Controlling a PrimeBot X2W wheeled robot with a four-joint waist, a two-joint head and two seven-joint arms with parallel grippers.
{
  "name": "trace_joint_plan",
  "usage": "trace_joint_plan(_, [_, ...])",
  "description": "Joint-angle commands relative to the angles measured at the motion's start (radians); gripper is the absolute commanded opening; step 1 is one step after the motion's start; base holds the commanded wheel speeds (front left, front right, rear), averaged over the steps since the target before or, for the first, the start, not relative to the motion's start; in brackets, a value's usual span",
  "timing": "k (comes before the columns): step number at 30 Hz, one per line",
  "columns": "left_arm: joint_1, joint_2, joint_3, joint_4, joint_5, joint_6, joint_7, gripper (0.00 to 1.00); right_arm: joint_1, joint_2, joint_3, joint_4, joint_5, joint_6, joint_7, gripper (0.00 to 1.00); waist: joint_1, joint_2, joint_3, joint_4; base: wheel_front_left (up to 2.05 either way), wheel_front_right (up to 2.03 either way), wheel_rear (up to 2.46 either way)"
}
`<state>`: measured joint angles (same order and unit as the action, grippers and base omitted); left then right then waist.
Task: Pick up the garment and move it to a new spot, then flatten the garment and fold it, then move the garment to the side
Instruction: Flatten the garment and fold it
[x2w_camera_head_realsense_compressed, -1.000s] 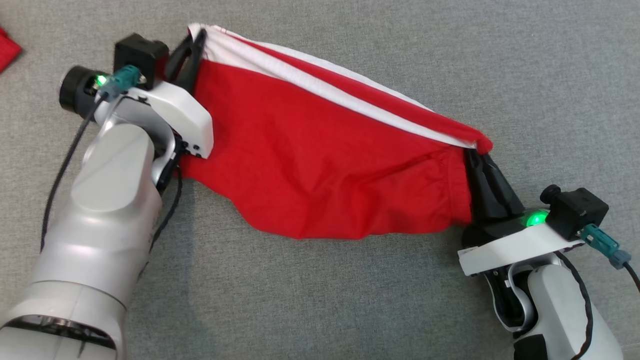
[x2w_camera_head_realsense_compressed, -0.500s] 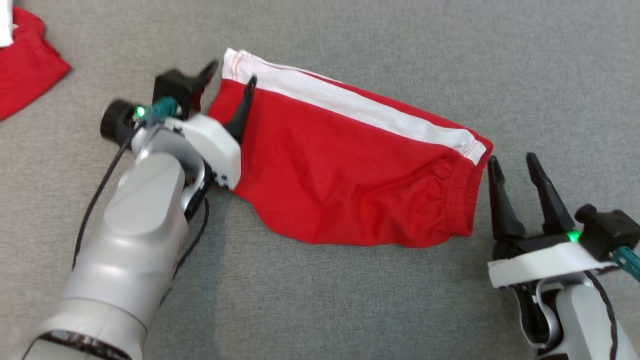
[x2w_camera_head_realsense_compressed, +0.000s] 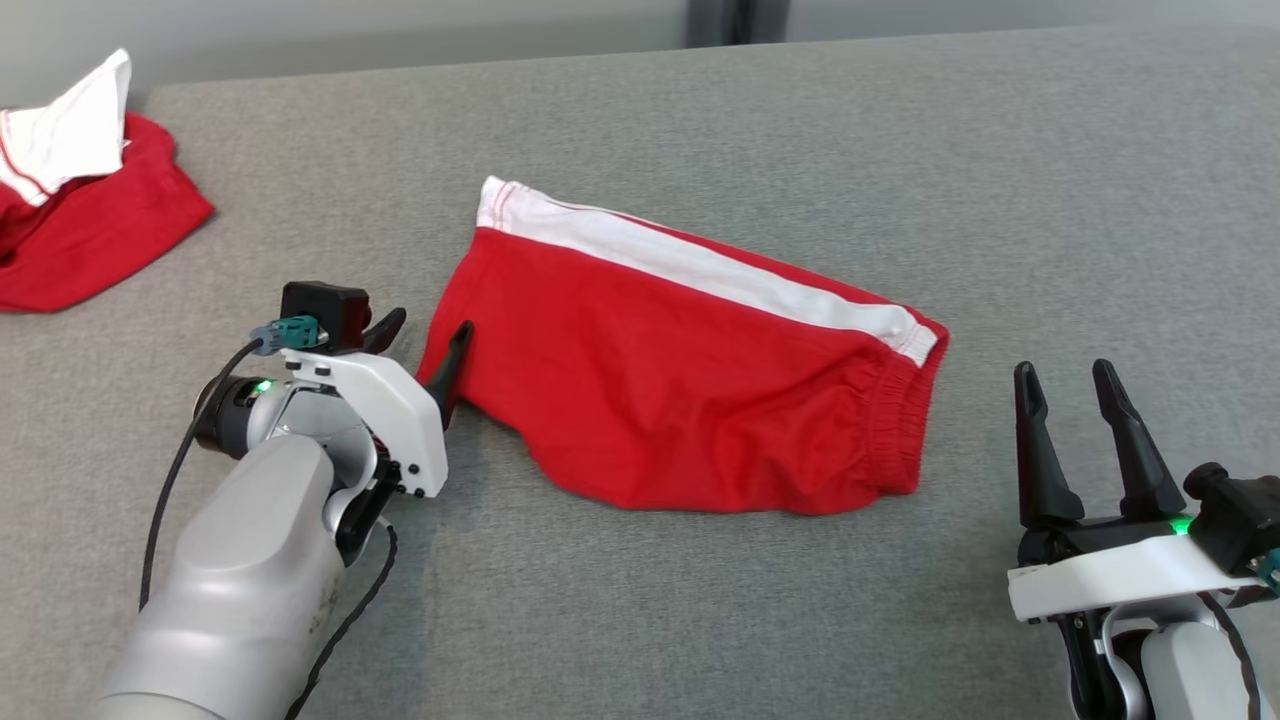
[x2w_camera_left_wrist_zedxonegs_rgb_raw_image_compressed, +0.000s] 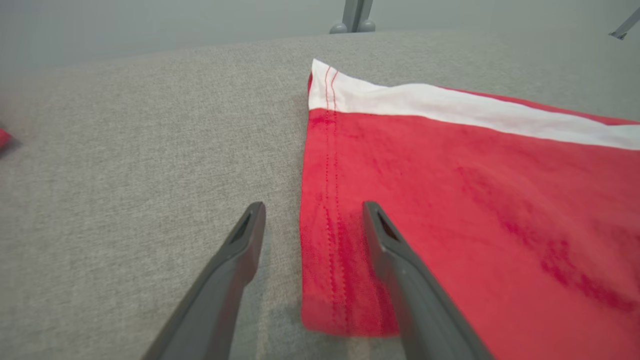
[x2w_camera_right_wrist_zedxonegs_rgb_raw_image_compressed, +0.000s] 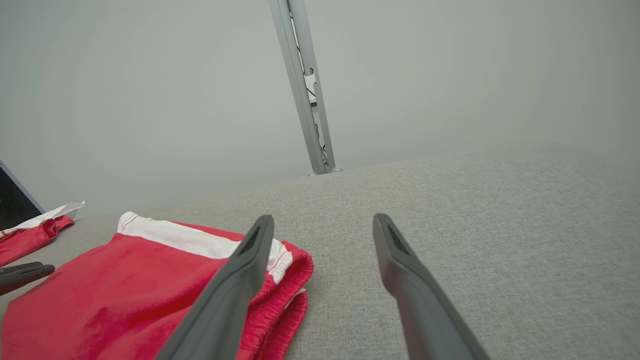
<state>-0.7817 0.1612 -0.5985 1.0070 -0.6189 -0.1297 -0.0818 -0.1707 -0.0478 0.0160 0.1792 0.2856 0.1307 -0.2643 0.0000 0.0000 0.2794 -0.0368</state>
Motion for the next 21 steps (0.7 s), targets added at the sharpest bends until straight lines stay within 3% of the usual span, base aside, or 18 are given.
trace_joint_plan(1, [0.012, 0.005, -0.003, -0.002, -0.007, 0.000, 0.002, 1.00, 0.009, -0.005, 0.002, -0.002, 0.006, 0.000, 0.000, 1.00, 0.0000, 0.0000, -0.004, -0.011, 0.00, 0.00, 0.00])
trace_joint_plan(7, [0.016, 0.031, -0.010, 0.027, -0.049, 0.000, 0.022, 1.00, 0.014, -0.005, 0.009, -0.015, 0.018, 0.000, 0.000, 1.00, 0.0000, 0.0000, 0.006, -0.056, 0.00, 0.00, 0.00])
trace_joint_plan(15, [0.034, 0.025, -0.051, 0.042, -0.095, 0.000, 0.078, 0.99, 0.030, -0.005, 0.004, -0.022, 0.026, 0.000, 0.000, 1.00, 0.0000, 0.0000, 0.005, -0.087, 0.00, 0.00, 0.00])
trace_joint_plan(17, [0.039, 0.027, -0.063, 0.041, -0.104, 0.000, 0.086, 0.43, 0.032, -0.005, 0.001, -0.024, 0.029, 0.000, 0.000, 1.00, 0.0000, 0.0000, -0.002, -0.087, 0.00, 0.00, 0.00])
trace_joint_plan(18, [0.042, 0.027, -0.067, 0.039, -0.106, 0.000, 0.085, 0.00, 0.032, -0.005, 0.000, -0.024, 0.030, 0.000, 0.000, 1.00, 0.0000, 0.0000, -0.006, -0.085, 0.00, 0.00, 0.00])
trace_joint_plan(21, [0.046, 0.030, -0.072, 0.041, -0.117, 0.000, 0.069, 0.00, 0.037, -0.005, -0.004, -0.025, 0.033, 0.000, 0.000, 1.00, 0.0000, 0.0000, -0.021, -0.073, 0.00, 0.00, 0.00])
